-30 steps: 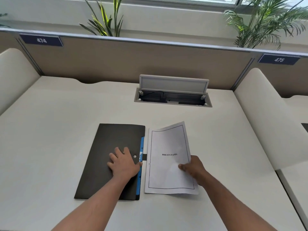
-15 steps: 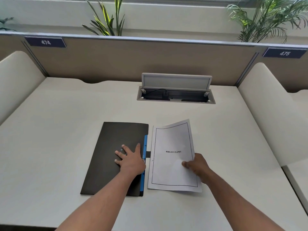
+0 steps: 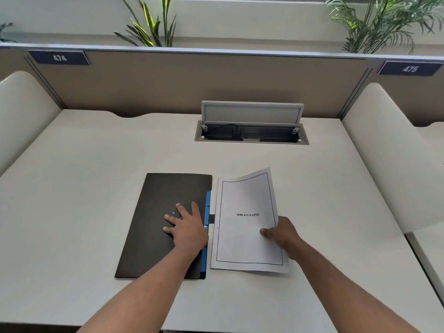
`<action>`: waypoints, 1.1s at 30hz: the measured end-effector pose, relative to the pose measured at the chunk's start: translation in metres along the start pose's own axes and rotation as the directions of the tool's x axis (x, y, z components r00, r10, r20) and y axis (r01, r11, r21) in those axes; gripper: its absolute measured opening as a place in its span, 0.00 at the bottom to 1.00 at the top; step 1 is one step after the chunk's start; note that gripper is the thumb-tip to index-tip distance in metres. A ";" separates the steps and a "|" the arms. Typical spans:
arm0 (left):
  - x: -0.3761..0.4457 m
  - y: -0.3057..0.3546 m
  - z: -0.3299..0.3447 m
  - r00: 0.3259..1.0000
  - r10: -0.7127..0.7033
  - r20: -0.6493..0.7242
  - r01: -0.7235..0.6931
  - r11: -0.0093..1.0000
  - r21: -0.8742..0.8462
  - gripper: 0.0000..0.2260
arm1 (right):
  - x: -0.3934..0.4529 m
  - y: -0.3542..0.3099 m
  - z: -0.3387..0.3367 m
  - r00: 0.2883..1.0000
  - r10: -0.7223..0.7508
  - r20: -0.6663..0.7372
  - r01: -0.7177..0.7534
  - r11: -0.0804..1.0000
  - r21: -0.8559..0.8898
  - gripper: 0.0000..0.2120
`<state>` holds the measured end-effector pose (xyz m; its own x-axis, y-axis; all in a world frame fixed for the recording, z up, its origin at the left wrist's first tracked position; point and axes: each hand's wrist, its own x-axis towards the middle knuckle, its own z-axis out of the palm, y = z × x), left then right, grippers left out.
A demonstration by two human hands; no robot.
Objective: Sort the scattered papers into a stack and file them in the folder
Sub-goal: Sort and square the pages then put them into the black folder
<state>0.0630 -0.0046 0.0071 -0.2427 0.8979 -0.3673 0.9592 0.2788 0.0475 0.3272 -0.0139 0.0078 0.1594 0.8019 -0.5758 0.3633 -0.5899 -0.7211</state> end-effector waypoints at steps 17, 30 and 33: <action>0.024 -0.009 -0.006 0.998 -0.052 -0.028 0.049 0.993 -0.106 0.41 | 0.000 -0.018 -0.018 0.977 0.011 0.213 -0.034 0.994 0.102 0.15; 0.028 0.029 -0.029 0.990 -0.075 0.116 0.083 0.994 -0.071 0.43 | -0.001 -0.010 -0.015 0.982 0.018 0.188 -0.047 0.988 0.149 0.16; 0.024 0.038 -0.030 0.993 -0.021 0.120 0.020 1.000 0.010 0.40 | -0.001 -0.008 -0.014 0.982 0.016 0.190 -0.047 0.986 0.159 0.16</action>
<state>0.0893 0.0377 0.0275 -0.2440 0.8443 -0.4770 0.9555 0.2933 0.0304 0.3372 -0.0084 0.0198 -0.0120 0.7596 -0.6502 0.2044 -0.6347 -0.7453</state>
